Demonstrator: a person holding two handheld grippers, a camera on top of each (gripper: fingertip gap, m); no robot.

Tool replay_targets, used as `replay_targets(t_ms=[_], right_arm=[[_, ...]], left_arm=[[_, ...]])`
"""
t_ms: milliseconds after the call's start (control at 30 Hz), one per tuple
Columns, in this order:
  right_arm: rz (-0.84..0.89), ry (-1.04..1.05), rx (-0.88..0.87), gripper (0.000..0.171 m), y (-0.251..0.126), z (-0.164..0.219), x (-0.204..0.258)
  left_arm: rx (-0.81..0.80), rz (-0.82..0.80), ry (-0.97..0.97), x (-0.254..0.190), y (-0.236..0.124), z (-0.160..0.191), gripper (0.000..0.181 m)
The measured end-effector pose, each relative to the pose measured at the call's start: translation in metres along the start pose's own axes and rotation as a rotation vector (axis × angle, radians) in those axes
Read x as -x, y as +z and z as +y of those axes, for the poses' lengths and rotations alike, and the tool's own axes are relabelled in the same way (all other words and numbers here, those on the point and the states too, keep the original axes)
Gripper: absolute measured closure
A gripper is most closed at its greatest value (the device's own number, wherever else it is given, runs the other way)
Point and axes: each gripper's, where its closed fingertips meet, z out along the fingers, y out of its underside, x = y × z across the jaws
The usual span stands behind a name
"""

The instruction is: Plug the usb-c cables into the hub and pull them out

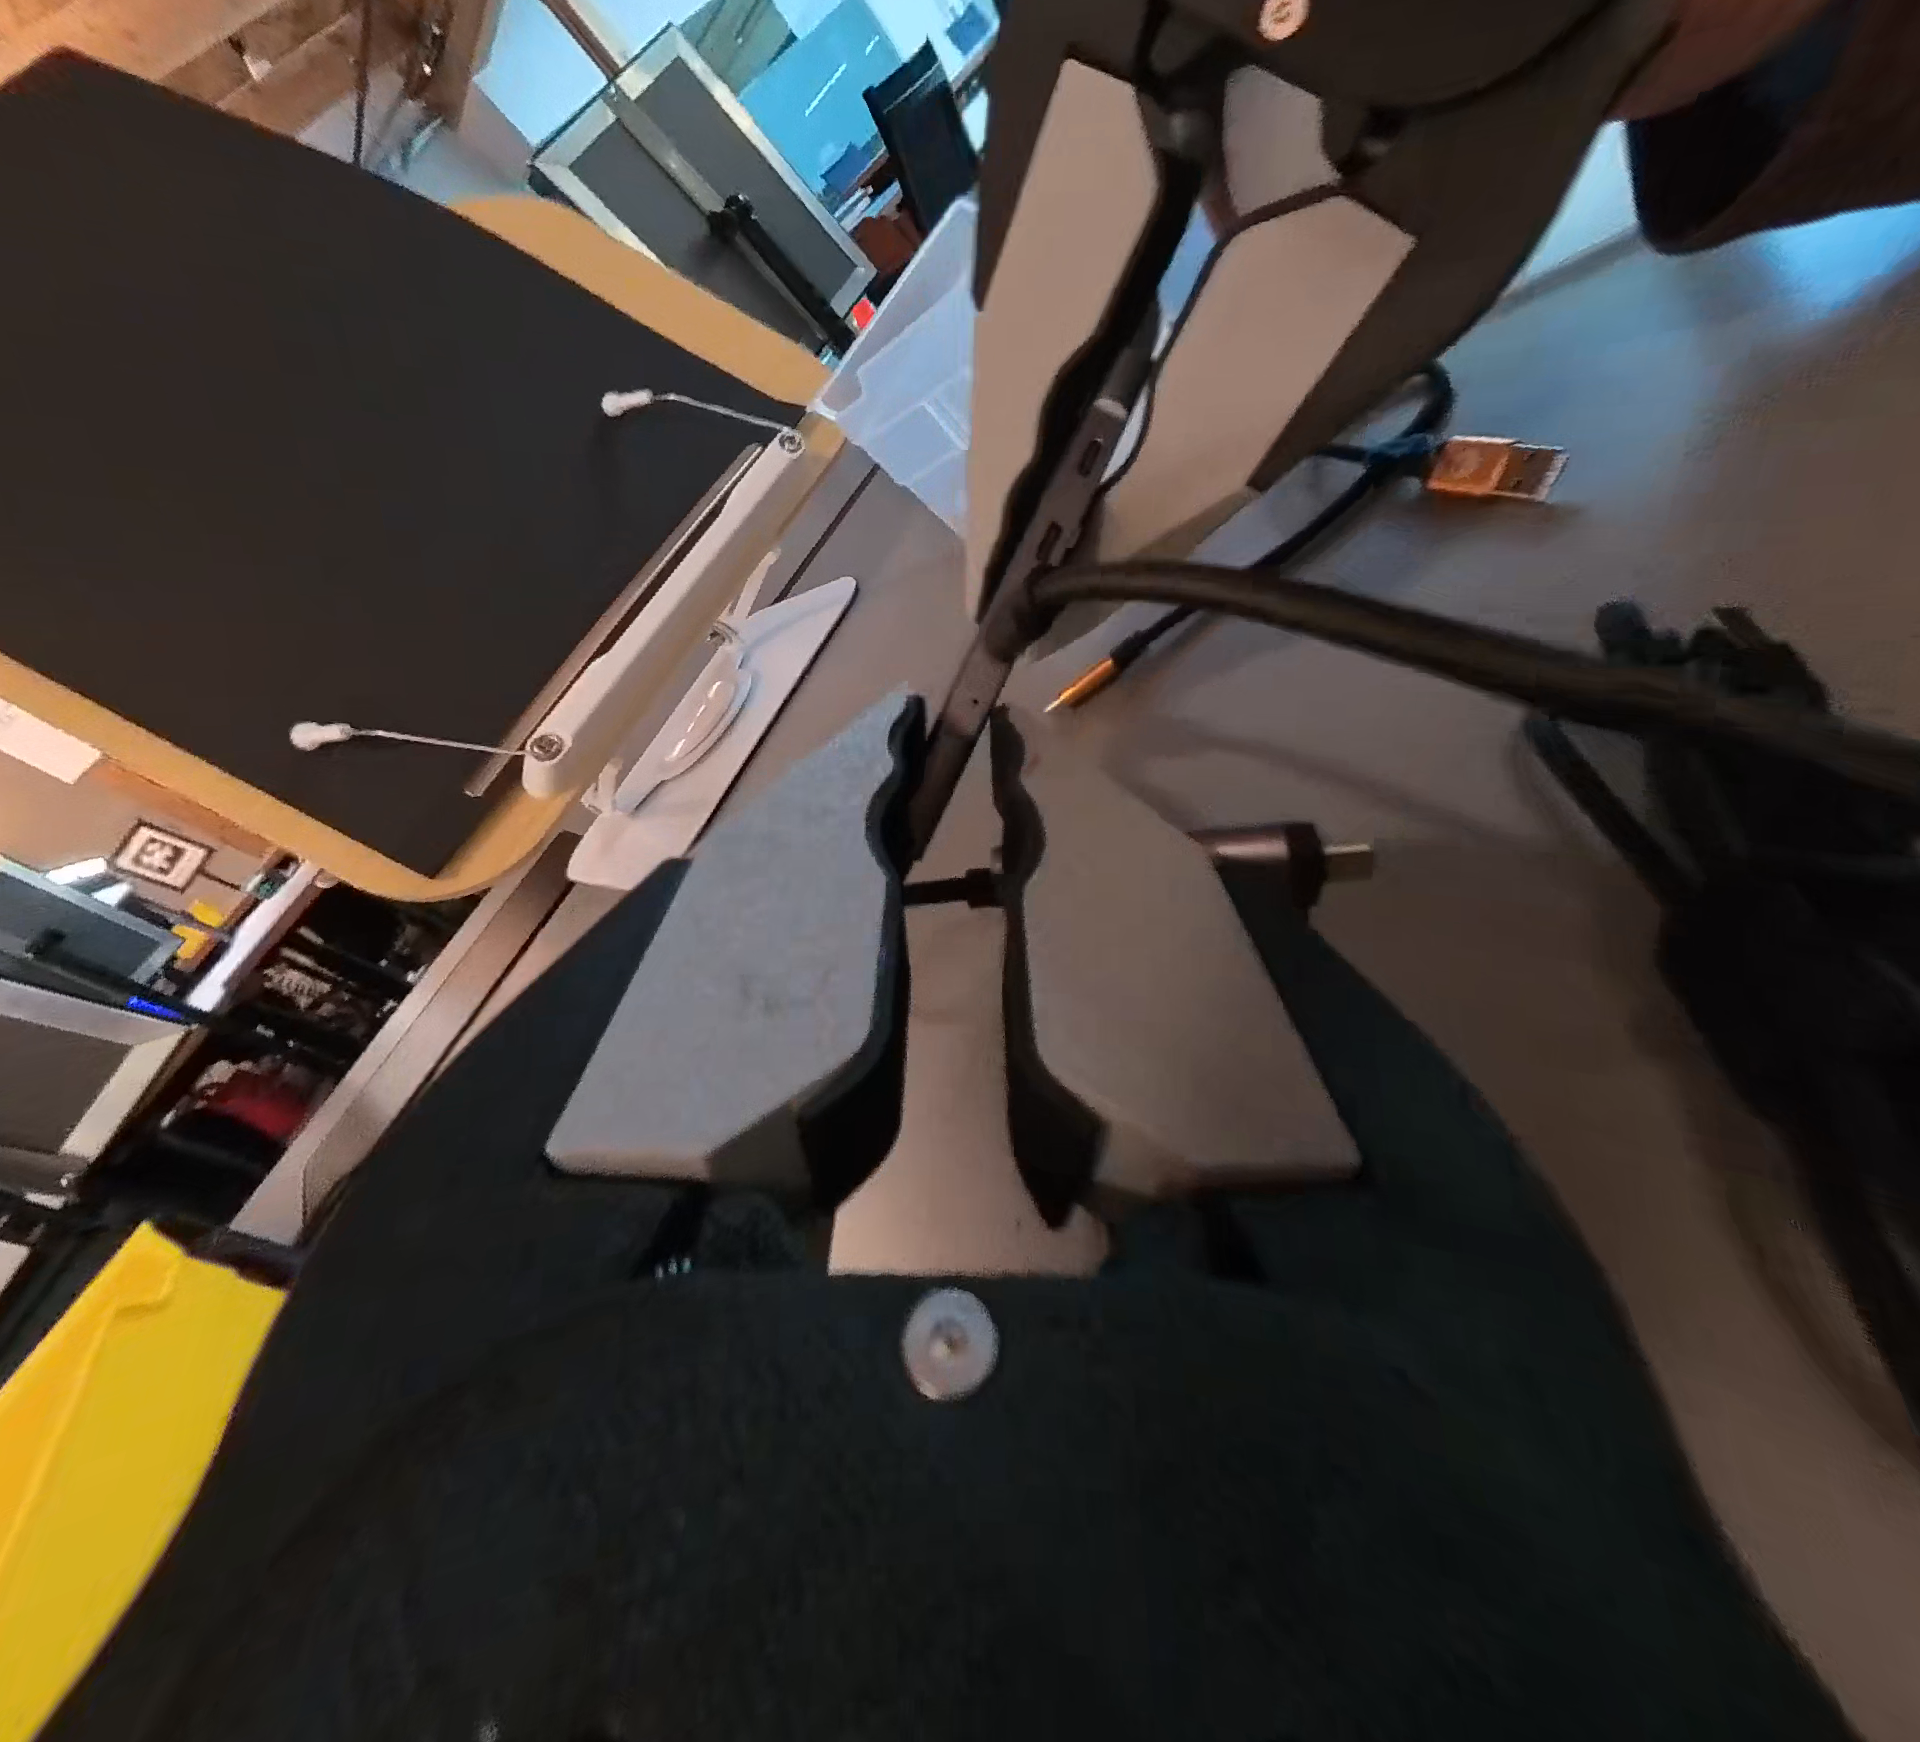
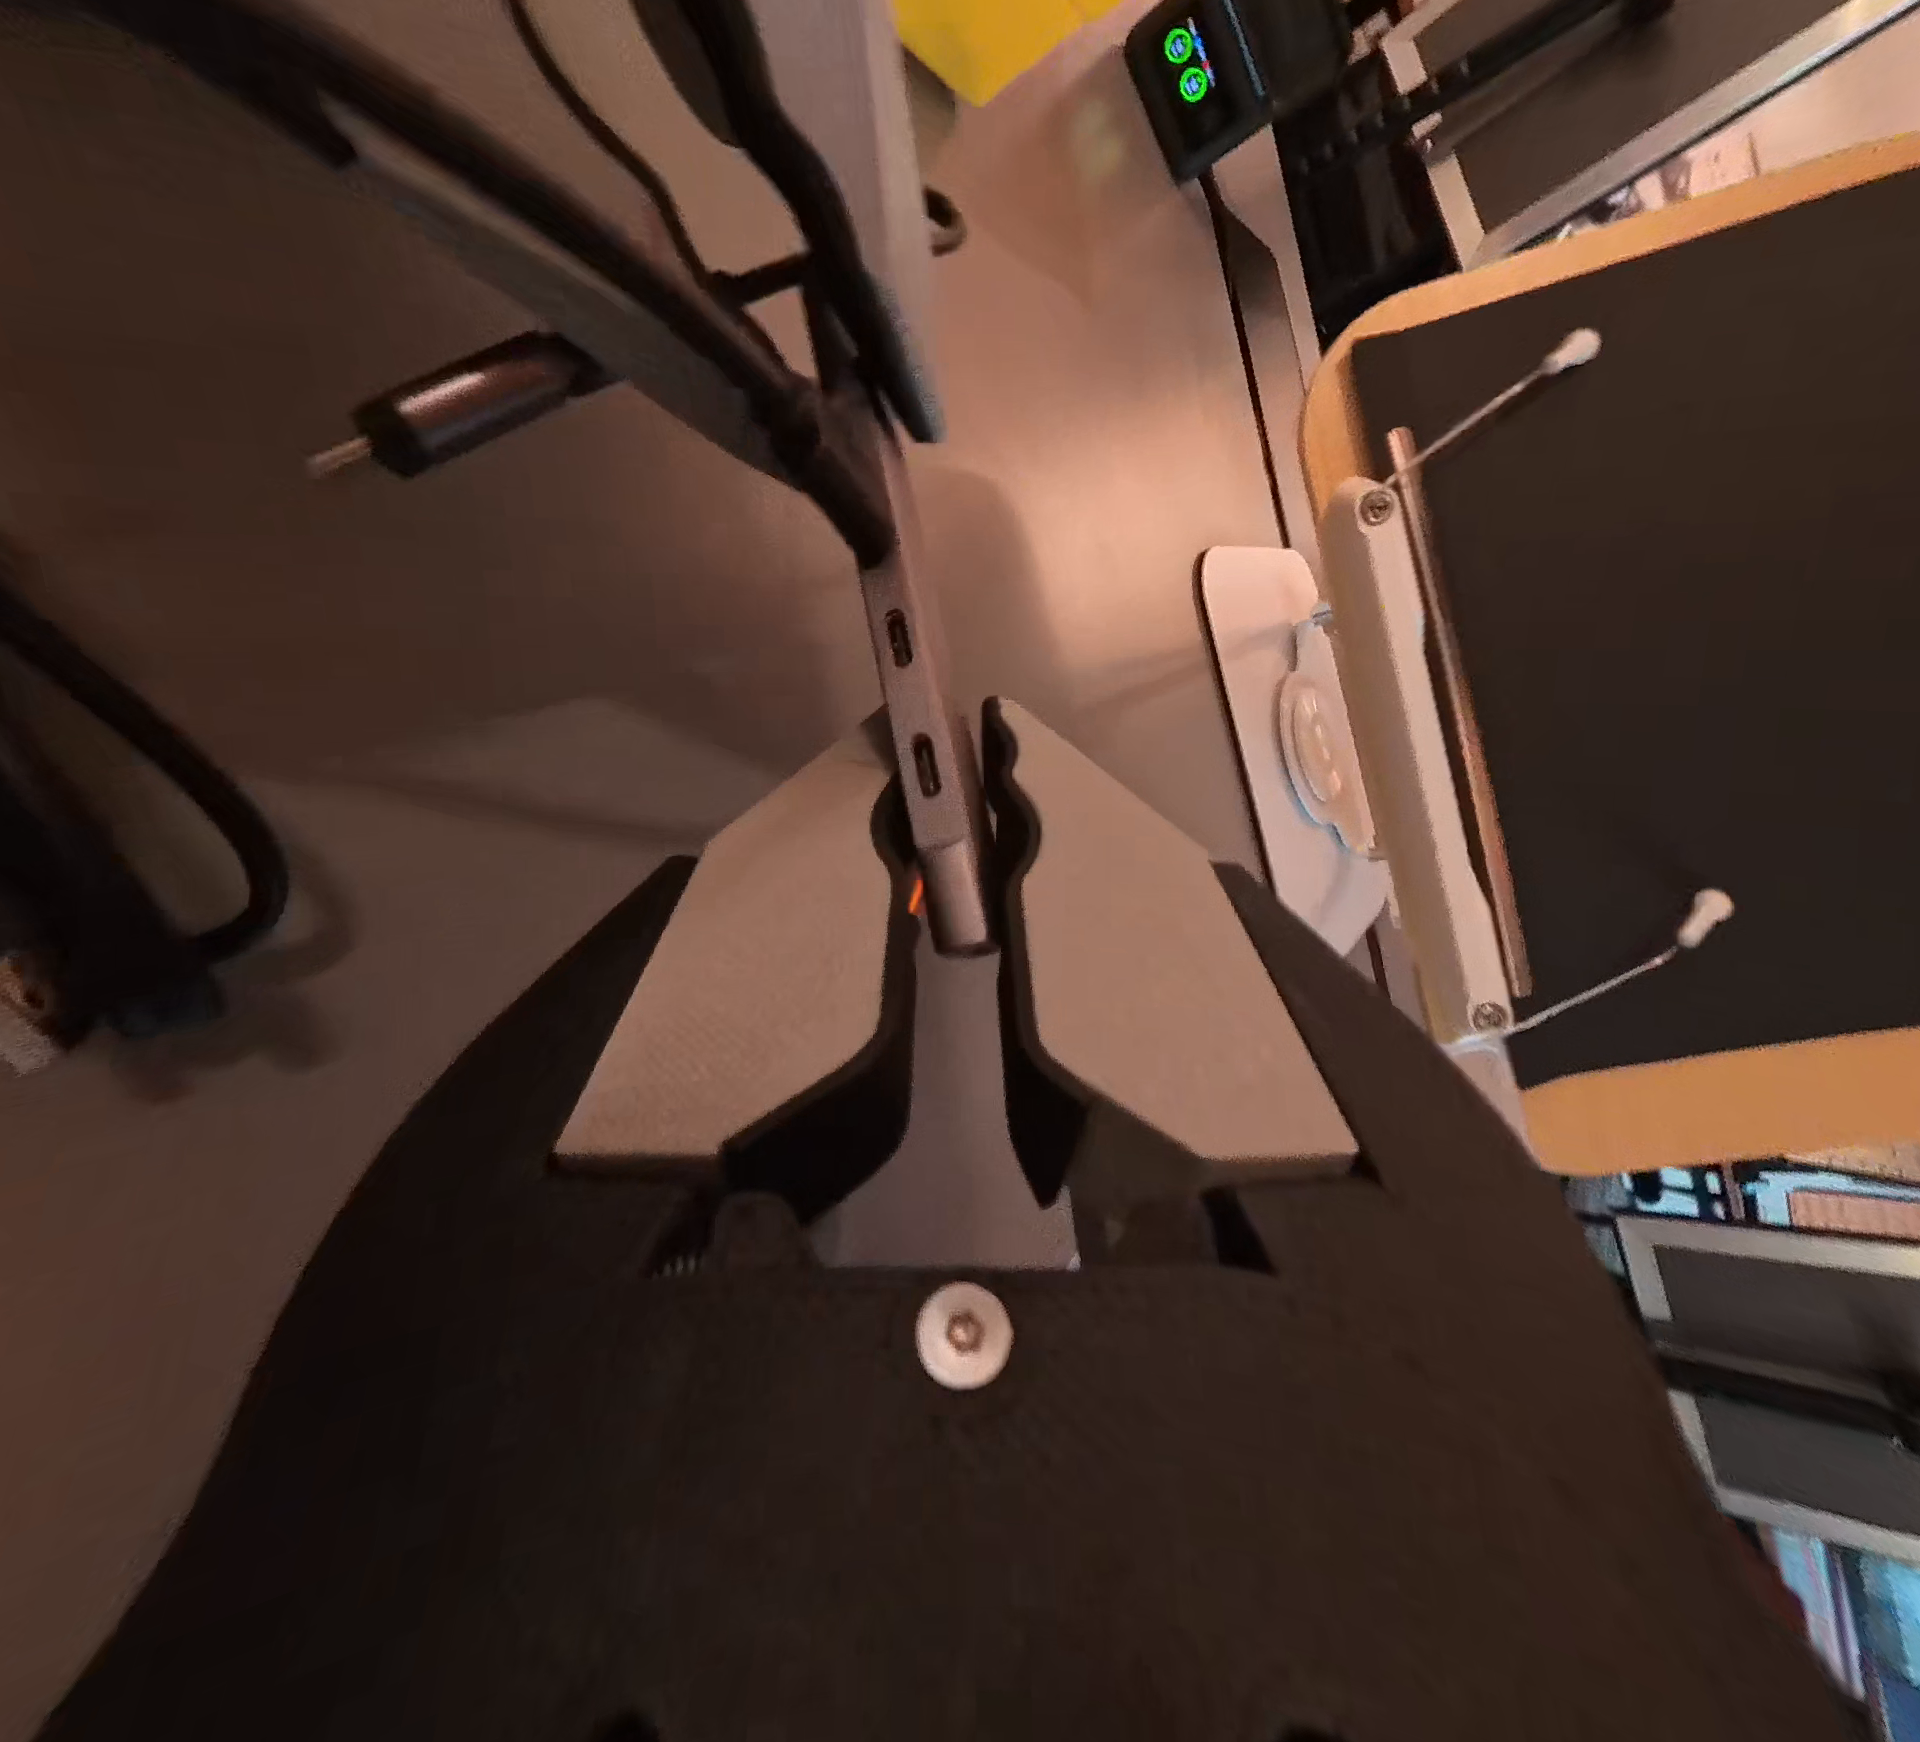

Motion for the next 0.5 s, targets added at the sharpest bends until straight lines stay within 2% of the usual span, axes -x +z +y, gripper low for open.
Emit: replay_targets(t_ms=[167, 300, 367, 433, 500], right_arm=[[-0.042, -0.044, -0.066, 0.167, 0.002, -0.007, 0.011], [-0.100, -0.036, -0.082, 0.165, 0.003, -0.009, 0.017], [-0.112, 0.063, -0.024, 0.162, 0.006, -0.002, 0.011], [-0.112, 0.145, -0.016, 0.149, 0.002, -0.002, 0.001], [-0.108, 0.163, -0.082, 0.136, -0.008, -0.014, -0.003]], left_arm=[[0.037, 0.004, -0.040, 0.004, 0.003, 0.009, 0.167], [0.099, 0.034, 0.125, -0.004, 0.003, 0.017, 0.171], [0.133, 0.017, 0.120, -0.001, 0.005, 0.019, 0.172], [0.202, -0.013, 0.144, 0.004, 0.008, 0.030, 0.177], [0.236, -0.034, 0.116, 0.010, 0.008, 0.037, 0.175]])
